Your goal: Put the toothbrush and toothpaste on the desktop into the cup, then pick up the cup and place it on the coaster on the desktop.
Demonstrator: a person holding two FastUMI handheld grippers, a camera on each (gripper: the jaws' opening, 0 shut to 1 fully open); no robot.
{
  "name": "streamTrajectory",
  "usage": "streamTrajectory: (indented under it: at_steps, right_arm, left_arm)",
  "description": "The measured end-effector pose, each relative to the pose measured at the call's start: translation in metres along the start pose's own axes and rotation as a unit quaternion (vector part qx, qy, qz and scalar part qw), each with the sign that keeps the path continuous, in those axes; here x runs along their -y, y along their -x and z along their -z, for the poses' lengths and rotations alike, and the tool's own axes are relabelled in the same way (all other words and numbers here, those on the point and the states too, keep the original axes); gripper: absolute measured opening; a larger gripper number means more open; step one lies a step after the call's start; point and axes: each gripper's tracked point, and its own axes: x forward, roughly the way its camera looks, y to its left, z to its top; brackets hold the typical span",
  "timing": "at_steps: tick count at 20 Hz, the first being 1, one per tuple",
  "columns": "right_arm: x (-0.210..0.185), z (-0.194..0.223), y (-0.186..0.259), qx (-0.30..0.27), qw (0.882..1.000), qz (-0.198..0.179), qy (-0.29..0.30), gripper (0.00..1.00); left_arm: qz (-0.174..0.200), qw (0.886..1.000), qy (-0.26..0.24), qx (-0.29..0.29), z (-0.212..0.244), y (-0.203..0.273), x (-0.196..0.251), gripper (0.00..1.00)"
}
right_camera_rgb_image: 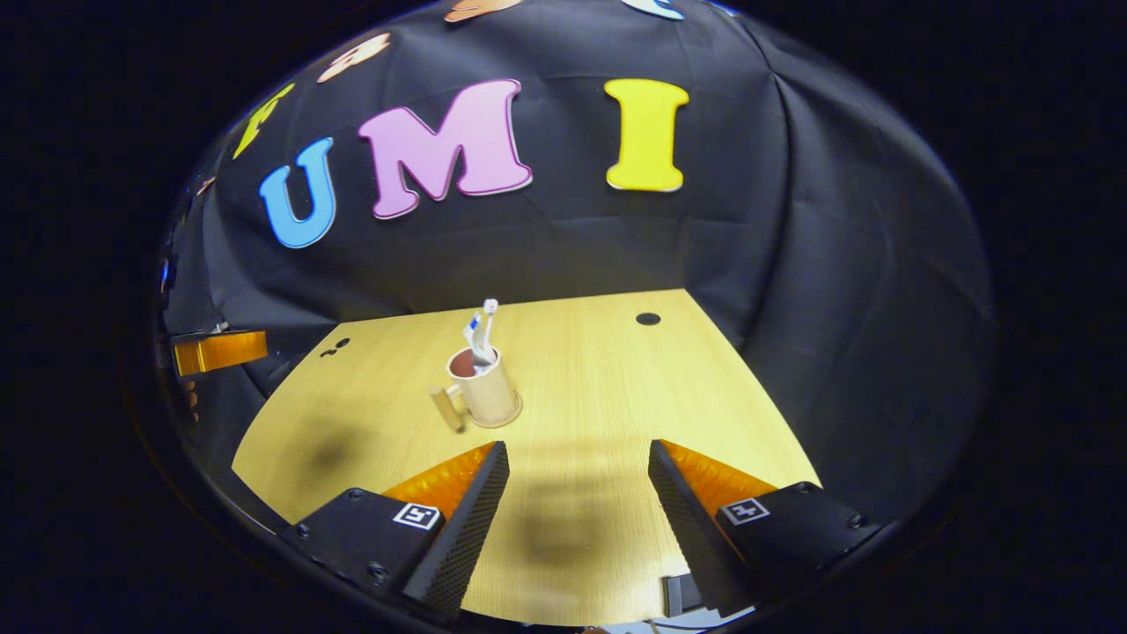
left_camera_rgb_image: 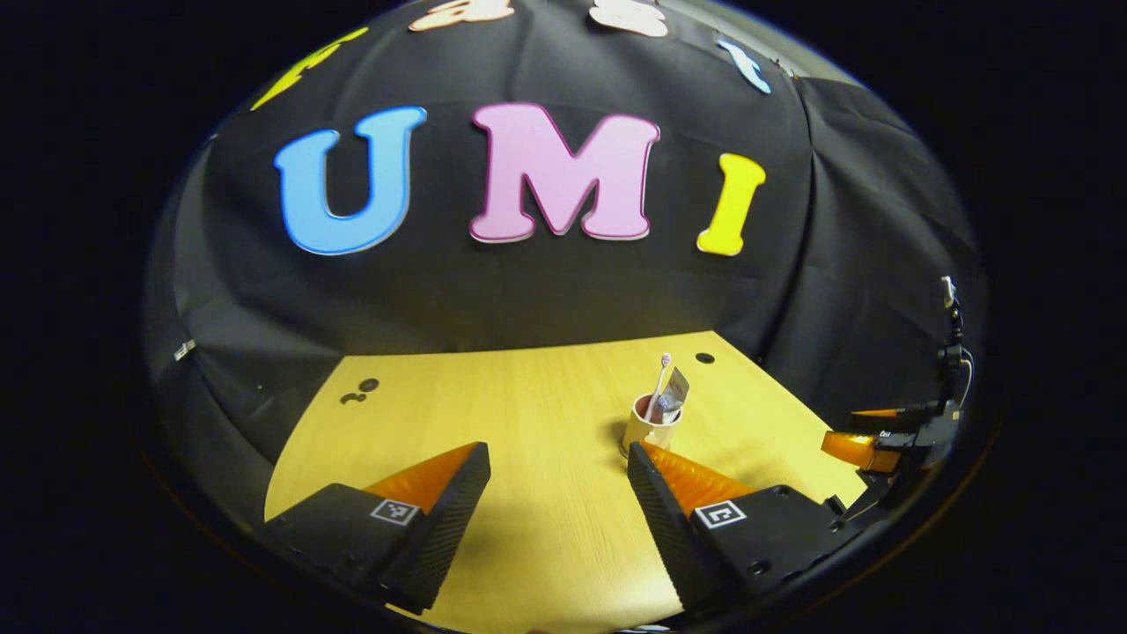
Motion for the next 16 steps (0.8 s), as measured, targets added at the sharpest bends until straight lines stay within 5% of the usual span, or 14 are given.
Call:
streamTrajectory:
  at_steps: [6,16]
  right_arm:
    - [-0.062,-0.021,0.066,0.066,0.997,-0.020,0.024,0.98]
    - [-0.165,-0.018,0.121,0.098,0.992,-0.071,0.031,0.99]
  left_arm:
    - [-0.028,0.992,0.046,0.113,0.003,0.087,-0.033,0.98]
    - [-0.031,0.987,0.060,0.148,0.030,0.174,-0.064,0.98]
